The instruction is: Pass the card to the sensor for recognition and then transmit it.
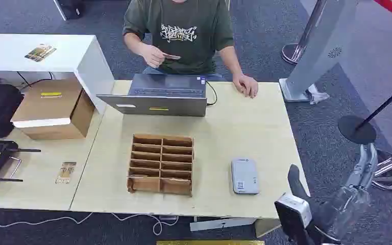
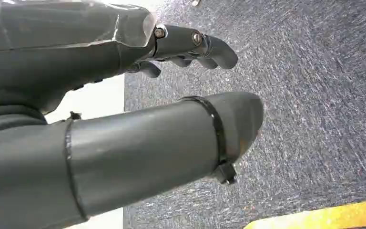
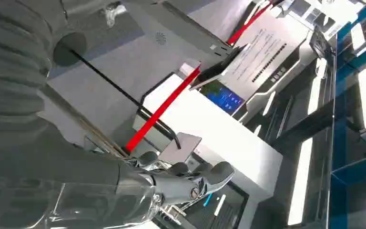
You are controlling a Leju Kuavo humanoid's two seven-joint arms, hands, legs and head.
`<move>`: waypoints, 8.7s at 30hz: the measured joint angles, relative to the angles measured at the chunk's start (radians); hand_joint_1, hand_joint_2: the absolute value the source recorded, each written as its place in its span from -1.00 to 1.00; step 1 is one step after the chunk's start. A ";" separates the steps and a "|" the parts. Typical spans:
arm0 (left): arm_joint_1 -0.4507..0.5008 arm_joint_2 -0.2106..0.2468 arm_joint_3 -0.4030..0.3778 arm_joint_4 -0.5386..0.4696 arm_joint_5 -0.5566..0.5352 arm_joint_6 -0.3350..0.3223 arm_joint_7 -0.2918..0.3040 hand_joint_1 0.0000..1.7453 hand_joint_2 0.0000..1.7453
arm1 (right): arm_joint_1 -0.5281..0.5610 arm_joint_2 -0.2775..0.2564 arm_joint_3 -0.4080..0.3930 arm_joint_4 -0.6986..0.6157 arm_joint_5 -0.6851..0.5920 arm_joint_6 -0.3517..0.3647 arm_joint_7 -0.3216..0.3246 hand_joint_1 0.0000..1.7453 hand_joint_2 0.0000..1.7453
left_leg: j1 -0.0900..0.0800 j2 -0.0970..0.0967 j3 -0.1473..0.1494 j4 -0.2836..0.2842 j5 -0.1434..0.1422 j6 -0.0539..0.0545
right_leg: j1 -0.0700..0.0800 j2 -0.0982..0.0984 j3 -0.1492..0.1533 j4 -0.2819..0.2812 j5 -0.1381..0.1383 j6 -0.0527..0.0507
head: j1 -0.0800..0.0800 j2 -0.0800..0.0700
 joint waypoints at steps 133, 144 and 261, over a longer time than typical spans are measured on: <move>-0.043 0.066 -0.042 0.098 -0.004 0.029 -0.050 -1.00 -1.00 | -1.108 -0.085 0.281 0.954 0.277 0.484 0.380 1.00 1.00 | 0.000 0.001 0.000 0.000 0.005 -0.001 | 0.000 0.002 -0.002 0.001 0.005 0.000 | 0.000 0.000; -0.043 0.066 -0.042 0.098 -0.004 0.029 -0.050 -1.00 -1.00 | -1.107 -0.089 0.278 0.947 0.282 0.483 0.380 1.00 1.00 | 0.000 0.001 0.000 0.000 0.005 -0.001 | 0.000 0.002 -0.002 0.001 0.005 0.000 | 0.000 0.000; -0.023 0.023 0.122 0.060 -0.004 0.027 -0.082 -1.00 -1.00 | -0.466 -0.234 -0.155 0.710 -0.771 0.558 0.326 1.00 1.00 | 0.000 0.001 -0.001 0.000 0.004 -0.001 | 0.000 0.001 -0.002 0.000 0.004 0.000 | 0.000 0.000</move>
